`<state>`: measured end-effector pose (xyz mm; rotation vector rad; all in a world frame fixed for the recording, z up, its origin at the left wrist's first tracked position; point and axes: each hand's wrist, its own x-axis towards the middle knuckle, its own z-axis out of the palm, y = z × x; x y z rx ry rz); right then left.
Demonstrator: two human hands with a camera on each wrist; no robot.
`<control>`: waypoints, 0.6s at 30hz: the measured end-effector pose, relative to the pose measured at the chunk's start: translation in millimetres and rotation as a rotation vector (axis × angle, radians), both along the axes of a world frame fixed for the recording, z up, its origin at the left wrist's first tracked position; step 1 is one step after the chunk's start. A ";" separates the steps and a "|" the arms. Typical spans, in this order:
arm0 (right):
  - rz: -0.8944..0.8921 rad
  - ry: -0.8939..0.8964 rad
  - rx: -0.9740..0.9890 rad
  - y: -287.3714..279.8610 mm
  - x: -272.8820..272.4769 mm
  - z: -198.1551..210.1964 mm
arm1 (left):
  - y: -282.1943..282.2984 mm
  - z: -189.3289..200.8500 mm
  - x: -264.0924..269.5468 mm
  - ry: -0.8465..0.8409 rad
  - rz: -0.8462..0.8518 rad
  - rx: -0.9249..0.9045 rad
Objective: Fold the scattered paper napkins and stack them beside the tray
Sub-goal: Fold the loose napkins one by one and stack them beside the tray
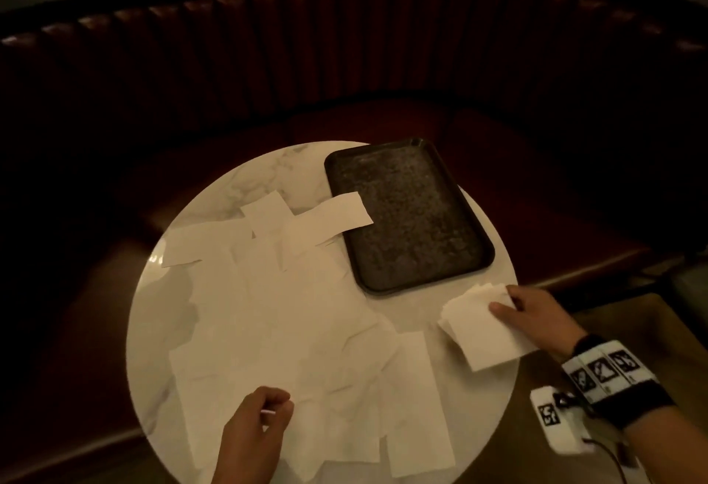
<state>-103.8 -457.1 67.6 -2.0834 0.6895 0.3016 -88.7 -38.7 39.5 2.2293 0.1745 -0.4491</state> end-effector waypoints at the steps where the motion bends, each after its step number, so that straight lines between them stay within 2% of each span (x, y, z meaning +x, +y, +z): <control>1: 0.013 0.051 -0.050 -11.8 6.6 -10.4 | 6.7 -10.6 -2.1 0.021 0.031 0.060; 5: 0.014 0.223 -0.364 -33.3 26.4 -55.7 | 32.0 -48.9 -11.6 0.137 0.009 0.326; 8: -0.065 0.233 -0.467 -24.4 25.7 -75.7 | 44.6 -59.3 -16.6 0.161 0.015 0.464; 12: -0.210 0.151 -0.541 3.1 20.4 -67.8 | 45.1 -53.2 -7.7 0.147 0.051 0.527; 14: -0.169 0.061 -0.514 33.2 24.3 -60.3 | 43.0 -53.3 -1.0 0.165 0.049 0.541; 15: -0.114 0.027 -0.440 54.3 26.5 -55.9 | 42.1 -54.0 1.8 0.172 0.046 0.549; 18: 0.032 -0.014 -0.098 125.9 33.3 -52.0 | 37.0 -57.1 6.3 0.174 -0.023 0.576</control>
